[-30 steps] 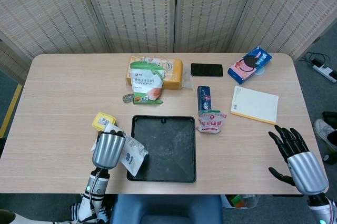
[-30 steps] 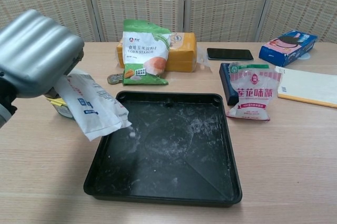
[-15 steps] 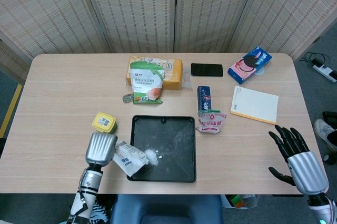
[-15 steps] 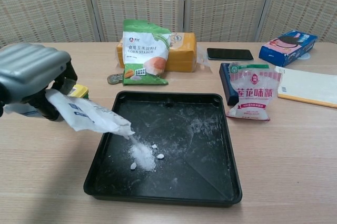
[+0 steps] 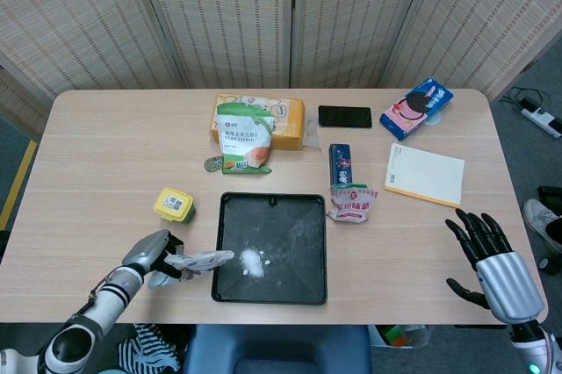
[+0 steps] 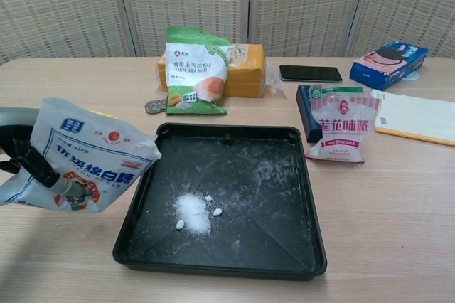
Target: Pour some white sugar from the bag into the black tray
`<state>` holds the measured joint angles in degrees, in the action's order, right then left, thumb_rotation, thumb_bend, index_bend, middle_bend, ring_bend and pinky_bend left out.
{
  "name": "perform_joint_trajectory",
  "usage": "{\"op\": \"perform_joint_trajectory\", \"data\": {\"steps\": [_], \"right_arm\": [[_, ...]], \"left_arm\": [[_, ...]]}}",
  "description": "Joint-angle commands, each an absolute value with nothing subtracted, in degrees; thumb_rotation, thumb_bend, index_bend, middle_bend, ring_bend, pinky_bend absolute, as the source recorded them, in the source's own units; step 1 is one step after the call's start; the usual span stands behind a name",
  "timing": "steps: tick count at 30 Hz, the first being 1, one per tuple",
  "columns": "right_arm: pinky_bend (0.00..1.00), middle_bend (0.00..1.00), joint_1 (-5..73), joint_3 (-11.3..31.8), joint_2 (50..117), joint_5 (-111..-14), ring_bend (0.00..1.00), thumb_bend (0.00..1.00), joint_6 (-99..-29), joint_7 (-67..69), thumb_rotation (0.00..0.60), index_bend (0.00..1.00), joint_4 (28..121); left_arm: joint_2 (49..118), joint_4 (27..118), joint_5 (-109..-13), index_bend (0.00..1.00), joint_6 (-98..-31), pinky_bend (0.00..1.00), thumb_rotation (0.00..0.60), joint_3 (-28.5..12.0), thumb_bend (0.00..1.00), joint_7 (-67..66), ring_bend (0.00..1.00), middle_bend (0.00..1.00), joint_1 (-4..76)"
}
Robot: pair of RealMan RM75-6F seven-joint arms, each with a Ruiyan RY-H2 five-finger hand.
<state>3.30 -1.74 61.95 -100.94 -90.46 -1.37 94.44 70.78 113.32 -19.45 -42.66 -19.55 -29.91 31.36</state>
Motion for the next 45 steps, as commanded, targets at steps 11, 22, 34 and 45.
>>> {"op": "perform_joint_trajectory", "data": {"steps": [11,22,34,45], "right_arm": [[0.00,0.00,3.39,-1.71,62.00,-100.54,0.00,0.19,-90.03,-1.80,0.600,0.00,94.50],[0.00,0.00,3.67,-1.49,62.13,-99.47,0.00,0.19,-88.97,-2.47,0.600,0.00,94.84],[0.00,0.00,3.69,-1.68,62.21,-99.53,0.00,0.19,-88.70,-3.02,0.600,0.00,95.08],[0.00,0.00,3.86,-1.72,62.33,-99.49,0.00,0.19,-88.31,-3.33,0.600,0.00,95.17]], "left_arm": [[66.65,91.65,-12.66,0.87,-10.06,1.00,0.600,-14.21,0.25,-5.15,1.00,0.91,38.50],[71.29,84.75,-25.94,0.67,-8.38,1.00,0.600,-19.56,0.22,3.83,0.99,0.77,33.46],[71.70,83.87,-38.12,0.21,-5.45,1.00,0.600,-24.82,0.21,9.50,0.89,0.32,28.73],[67.28,89.92,-50.11,0.21,-15.45,1.00,0.600,-31.49,0.19,12.23,0.87,0.27,21.03]]}}
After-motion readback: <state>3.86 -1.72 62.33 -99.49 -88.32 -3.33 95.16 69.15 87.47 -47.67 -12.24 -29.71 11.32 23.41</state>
